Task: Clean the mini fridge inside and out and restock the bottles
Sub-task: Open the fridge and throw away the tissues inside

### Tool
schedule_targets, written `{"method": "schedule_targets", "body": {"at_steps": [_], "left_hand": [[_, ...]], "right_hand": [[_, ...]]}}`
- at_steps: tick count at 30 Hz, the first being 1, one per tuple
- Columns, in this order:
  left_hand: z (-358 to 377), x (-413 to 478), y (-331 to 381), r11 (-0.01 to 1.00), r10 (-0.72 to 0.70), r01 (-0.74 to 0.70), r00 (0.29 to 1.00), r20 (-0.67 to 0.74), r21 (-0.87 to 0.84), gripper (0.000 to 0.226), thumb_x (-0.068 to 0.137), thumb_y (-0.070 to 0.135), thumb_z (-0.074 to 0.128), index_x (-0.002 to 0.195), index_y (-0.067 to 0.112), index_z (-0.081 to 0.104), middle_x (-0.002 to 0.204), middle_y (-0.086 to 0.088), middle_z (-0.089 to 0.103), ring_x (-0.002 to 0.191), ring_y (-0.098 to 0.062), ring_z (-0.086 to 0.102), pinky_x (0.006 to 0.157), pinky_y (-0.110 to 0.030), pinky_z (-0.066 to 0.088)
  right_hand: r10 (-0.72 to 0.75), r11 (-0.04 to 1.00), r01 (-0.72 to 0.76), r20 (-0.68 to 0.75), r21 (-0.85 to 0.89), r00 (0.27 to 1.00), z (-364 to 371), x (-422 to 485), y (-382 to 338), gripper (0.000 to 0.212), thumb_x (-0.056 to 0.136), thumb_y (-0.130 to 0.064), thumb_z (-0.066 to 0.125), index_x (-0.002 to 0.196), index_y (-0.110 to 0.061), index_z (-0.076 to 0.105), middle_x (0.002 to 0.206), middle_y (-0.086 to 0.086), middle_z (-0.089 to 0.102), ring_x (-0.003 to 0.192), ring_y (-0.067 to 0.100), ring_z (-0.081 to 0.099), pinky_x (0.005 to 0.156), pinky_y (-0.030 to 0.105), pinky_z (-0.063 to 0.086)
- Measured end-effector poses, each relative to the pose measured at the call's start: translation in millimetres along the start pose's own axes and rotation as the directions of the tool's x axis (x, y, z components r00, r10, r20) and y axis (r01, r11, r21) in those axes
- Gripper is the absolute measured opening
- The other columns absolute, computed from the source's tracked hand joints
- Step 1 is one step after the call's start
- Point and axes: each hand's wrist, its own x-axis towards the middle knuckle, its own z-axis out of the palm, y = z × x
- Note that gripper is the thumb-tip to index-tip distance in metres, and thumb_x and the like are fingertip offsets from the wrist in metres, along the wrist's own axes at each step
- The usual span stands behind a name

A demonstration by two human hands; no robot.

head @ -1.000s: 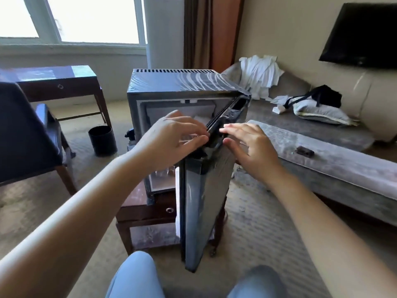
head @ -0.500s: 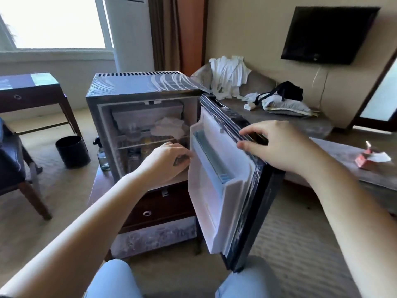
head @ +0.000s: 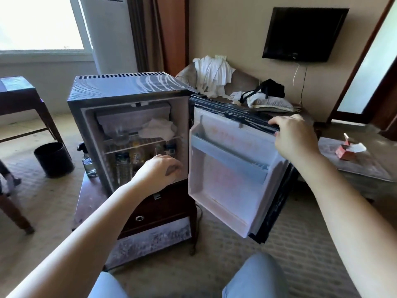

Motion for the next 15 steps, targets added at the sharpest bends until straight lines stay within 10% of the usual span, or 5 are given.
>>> {"method": "schedule_targets", "body": {"at_steps": [6,15], "left_hand": [[1.3,-9.5,-28.9,0.996,-0.092,0.092,0.996,0.015,-0.003,0.022,0.089,0.029,0.063,0.110,0.026,0.070,0.105,0.006,0.068,0.101,-0.015,0.059,0.086,-0.028,0.048],[-4.8,-14.2,-77.0,0.975,-0.219,0.219,0.976,0.010,0.039,0.027,0.087,0.029,0.061,0.113,0.029,0.067,0.111,0.007,0.067,0.107,-0.017,0.057,0.091,-0.033,0.048]], "right_hand": [[0.069,0.995,-0.070,-0.018,-0.069,0.997,47.0,3.3,5.6,0.056,0.085,-0.021,0.065,0.138,-0.009,0.047,0.150,0.007,0.040,0.139,0.028,0.028,0.112,0.051,0.017],[-0.277,0.953,0.253,0.142,0.169,0.950,134.9,-7.4,-109.0,0.033,0.086,-0.016,0.063,0.118,-0.008,0.063,0.121,0.008,0.063,0.116,0.030,0.052,0.094,0.040,0.041]]}}
